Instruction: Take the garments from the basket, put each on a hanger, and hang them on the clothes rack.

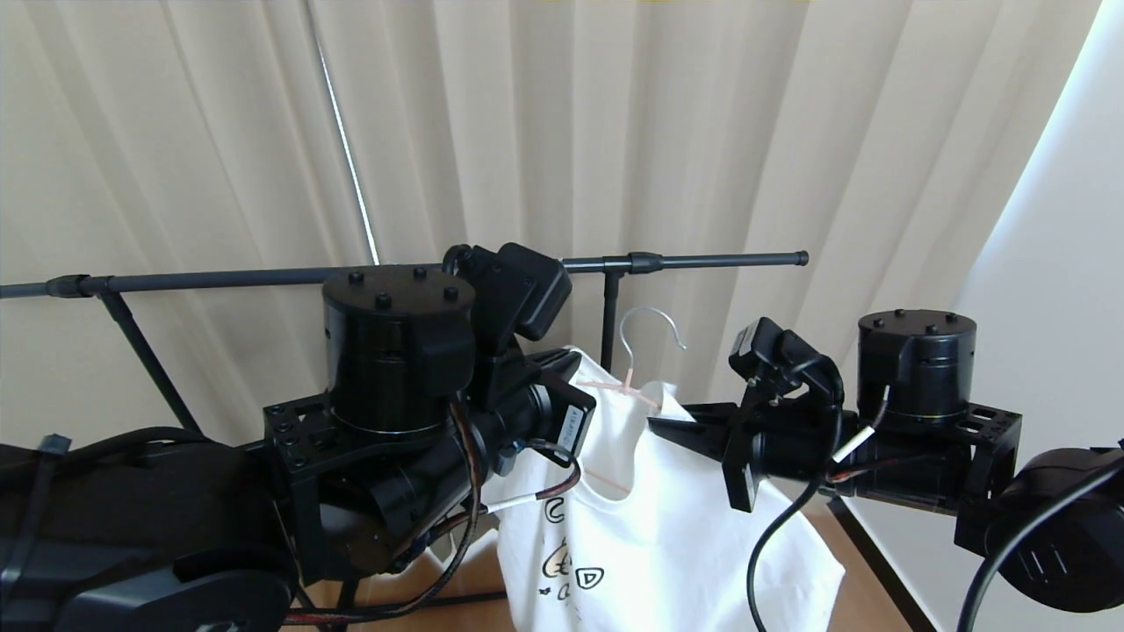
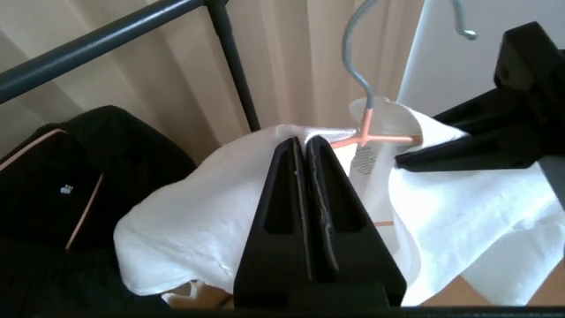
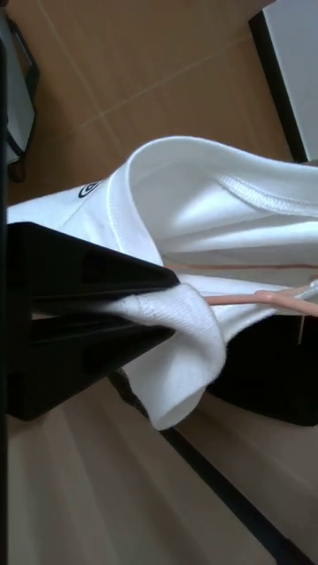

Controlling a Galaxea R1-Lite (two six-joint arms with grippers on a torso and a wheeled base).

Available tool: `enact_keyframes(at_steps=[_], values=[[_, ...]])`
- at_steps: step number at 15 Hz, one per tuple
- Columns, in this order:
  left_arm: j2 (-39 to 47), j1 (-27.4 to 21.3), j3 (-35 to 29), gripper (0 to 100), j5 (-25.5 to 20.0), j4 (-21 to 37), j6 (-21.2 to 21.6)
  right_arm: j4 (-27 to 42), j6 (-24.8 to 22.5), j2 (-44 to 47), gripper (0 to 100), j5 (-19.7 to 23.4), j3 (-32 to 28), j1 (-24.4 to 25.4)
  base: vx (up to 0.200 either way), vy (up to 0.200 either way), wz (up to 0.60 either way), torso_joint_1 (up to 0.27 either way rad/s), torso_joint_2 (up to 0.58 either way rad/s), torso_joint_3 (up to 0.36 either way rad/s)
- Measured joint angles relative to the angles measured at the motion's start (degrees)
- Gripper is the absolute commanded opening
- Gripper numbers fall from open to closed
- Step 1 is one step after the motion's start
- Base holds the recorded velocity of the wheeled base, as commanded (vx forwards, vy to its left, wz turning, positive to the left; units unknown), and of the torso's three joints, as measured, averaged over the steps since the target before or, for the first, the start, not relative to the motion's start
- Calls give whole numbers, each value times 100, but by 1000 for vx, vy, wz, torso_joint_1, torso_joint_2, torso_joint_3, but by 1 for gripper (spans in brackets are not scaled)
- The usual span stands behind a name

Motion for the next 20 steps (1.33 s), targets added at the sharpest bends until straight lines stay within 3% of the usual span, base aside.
enact_keyframes(at_steps=[4,8,20], values=[[-212,-2,105,0,10,9,74,-13,138,-39,0,6,26,132,0,0,0,0,0,0],[-300,-27,215,0,2,6,88,-451,518,22,0,24,65,238,0,0,0,0,0,0],[-173,-96,413,0,0,-9,224,-933,717,21,0,27,130,343,0,0,0,0,0,0]])
